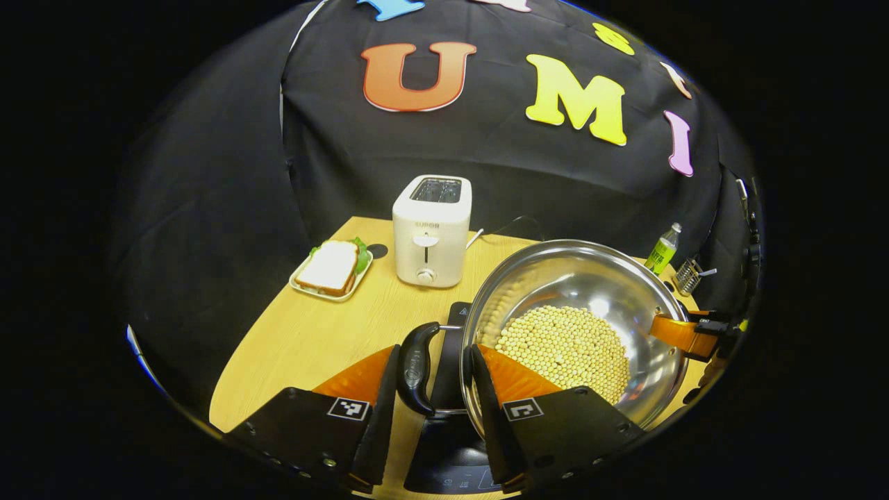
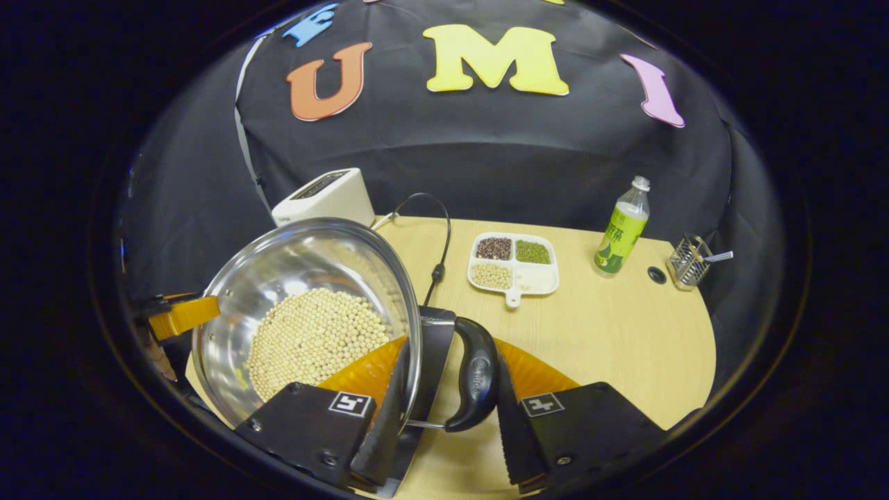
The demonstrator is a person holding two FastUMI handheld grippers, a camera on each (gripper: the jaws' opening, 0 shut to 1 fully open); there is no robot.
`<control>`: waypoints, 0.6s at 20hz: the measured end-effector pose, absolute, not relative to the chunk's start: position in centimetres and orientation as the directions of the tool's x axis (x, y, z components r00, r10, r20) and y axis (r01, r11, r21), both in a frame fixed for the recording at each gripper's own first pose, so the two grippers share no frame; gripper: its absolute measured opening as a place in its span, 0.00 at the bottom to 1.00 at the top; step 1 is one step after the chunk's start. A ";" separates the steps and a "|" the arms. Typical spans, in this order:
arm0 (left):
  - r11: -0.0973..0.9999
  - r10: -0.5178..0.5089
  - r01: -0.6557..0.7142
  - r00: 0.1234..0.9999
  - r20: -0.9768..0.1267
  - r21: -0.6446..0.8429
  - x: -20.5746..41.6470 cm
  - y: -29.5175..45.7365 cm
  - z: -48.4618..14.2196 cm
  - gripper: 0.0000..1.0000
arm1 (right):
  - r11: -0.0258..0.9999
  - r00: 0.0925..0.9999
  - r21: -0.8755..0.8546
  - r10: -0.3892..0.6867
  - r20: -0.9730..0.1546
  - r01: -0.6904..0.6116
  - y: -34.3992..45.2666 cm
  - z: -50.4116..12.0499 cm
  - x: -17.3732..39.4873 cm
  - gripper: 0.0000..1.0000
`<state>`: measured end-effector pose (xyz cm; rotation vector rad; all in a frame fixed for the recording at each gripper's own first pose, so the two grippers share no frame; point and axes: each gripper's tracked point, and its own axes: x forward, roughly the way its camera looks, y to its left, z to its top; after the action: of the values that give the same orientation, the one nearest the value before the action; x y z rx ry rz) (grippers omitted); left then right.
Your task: First push the handle of the pot to place it horizontally, then grasp the pot with both hands and set it on the induction cooktop.
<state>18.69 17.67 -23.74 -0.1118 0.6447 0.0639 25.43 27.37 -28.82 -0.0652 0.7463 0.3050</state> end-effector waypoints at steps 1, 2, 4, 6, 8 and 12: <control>0.992 0.029 -0.098 0.796 -0.605 -0.081 18.8 17.7 -23.9 0.55 | 0.955 0.691 0.051 0.249 -0.679 -0.293 27.6 -29.4 25.5 0.64; 0.992 0.033 -0.102 0.794 -0.607 -0.078 18.8 17.6 -24.2 0.55 | 0.955 0.690 0.052 0.247 -0.681 -0.290 27.8 -30.0 25.6 0.64; 0.992 0.040 -0.106 0.786 -0.618 -0.071 18.6 17.9 -24.8 0.55 | 0.956 0.680 0.056 0.246 -0.691 -0.289 28.1 -31.1 25.6 0.63; 0.992 0.038 -0.107 0.782 -0.622 -0.074 18.7 18.1 -25.2 0.55 | 0.956 0.677 0.059 0.245 -0.694 -0.287 28.3 -31.8 25.8 0.63; 0.992 0.037 -0.103 0.786 -0.617 -0.071 18.7 18.0 -25.3 0.55 | 0.958 0.675 0.066 0.246 -0.696 -0.280 28.3 -32.0 25.7 0.63; 0.993 0.026 -0.090 0.807 -0.590 -0.079 19.3 17.9 -25.6 0.55 | 0.961 0.687 0.087 0.249 -0.682 -0.262 28.1 -32.5 25.7 0.64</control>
<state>19.26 17.93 -25.59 -0.1051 0.6296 0.0618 25.73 28.10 -32.46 -0.0179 0.7609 0.2859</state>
